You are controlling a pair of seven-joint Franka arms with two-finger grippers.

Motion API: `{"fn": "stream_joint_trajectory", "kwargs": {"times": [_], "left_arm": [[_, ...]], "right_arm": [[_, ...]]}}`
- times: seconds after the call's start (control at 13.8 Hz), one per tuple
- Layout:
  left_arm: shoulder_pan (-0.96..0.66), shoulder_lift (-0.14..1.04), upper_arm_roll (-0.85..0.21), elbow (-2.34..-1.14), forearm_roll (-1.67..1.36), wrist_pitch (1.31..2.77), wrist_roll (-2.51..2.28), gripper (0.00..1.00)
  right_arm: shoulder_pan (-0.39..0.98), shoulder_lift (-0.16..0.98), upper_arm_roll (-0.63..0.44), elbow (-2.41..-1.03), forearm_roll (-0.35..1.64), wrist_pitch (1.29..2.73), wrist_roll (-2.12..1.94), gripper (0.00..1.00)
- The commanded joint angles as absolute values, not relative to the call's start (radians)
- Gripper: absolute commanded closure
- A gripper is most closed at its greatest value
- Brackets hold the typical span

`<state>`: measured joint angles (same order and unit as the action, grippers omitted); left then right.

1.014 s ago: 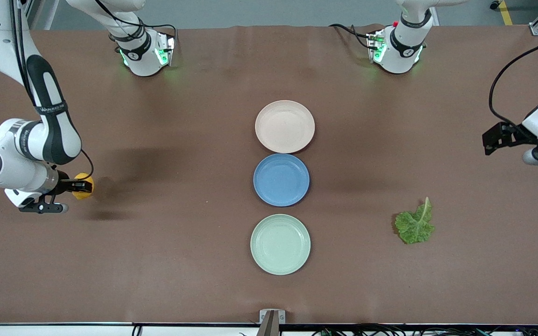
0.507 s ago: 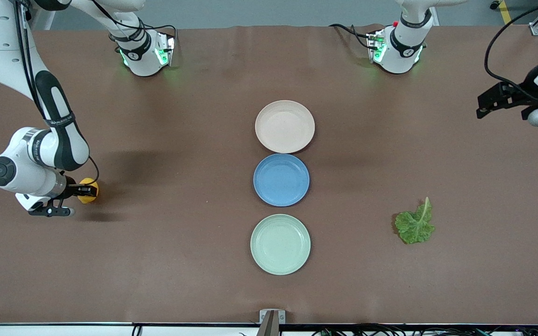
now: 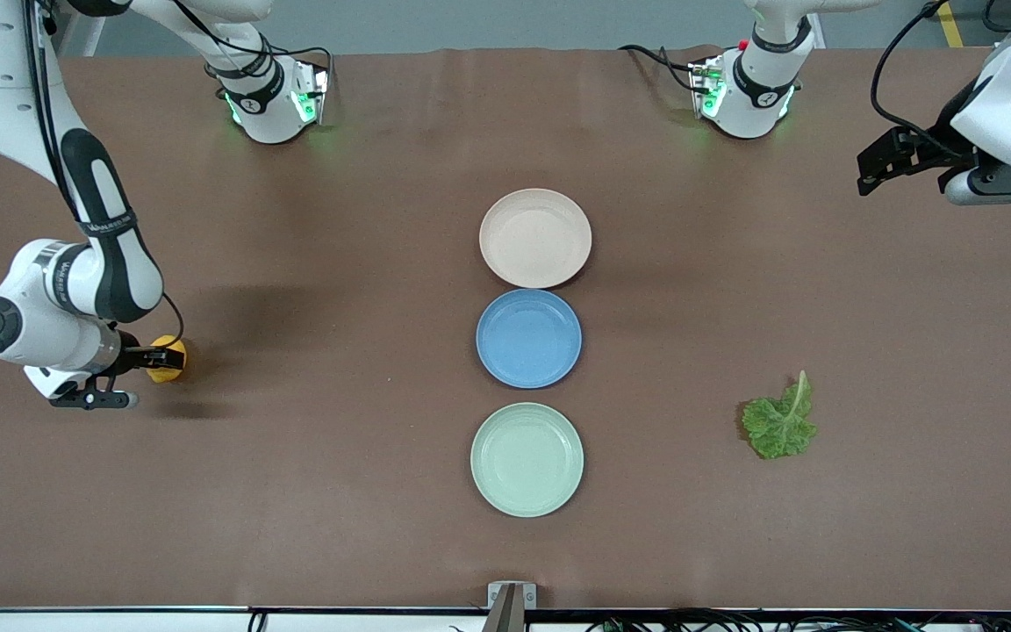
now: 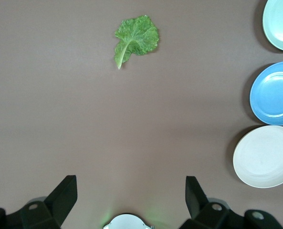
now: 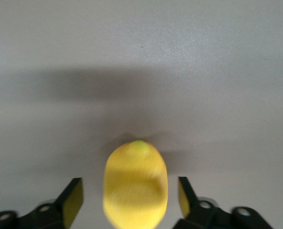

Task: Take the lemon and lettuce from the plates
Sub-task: 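Release the lemon onto the table and raise the right gripper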

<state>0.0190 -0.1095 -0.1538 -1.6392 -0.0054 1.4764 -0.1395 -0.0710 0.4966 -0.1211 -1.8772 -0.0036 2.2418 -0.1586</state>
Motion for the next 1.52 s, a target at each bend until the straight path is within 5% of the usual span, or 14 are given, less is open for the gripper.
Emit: {"fn": "stream_joint_trajectory", "kwargs": {"times": [0.0,0.29,0.58,0.94,1.45], "left_arm": [[0.023,-0.153,-0.153,-1.671,-0.011,1.508,-0.138,0.00],[0.025,-0.153,-0.153,-1.671,-0.006,1.549,-0.127,0.00],[0.028,-0.156,-0.155,-1.671,-0.005,1.551,-0.114,0.00],[0.028,-0.153,-0.155,-1.671,-0.008,1.552,-0.109,0.00],[0.028,-0.155,-0.155,-1.671,-0.008,1.555,-0.109,0.00]], "right_arm": [[-0.037,0.313,-0.107,-1.844,-0.002,2.001,-0.120,0.00],[0.050,0.114,-0.107,-1.819,-0.002,1.752,0.029,0.00],[0.117,-0.012,-0.106,-1.798,-0.002,1.671,0.104,0.00],[0.104,-0.003,-0.113,-1.577,-0.006,1.582,0.092,0.00],[0.046,0.005,-0.115,-1.470,-0.002,1.582,0.059,0.00]]}}
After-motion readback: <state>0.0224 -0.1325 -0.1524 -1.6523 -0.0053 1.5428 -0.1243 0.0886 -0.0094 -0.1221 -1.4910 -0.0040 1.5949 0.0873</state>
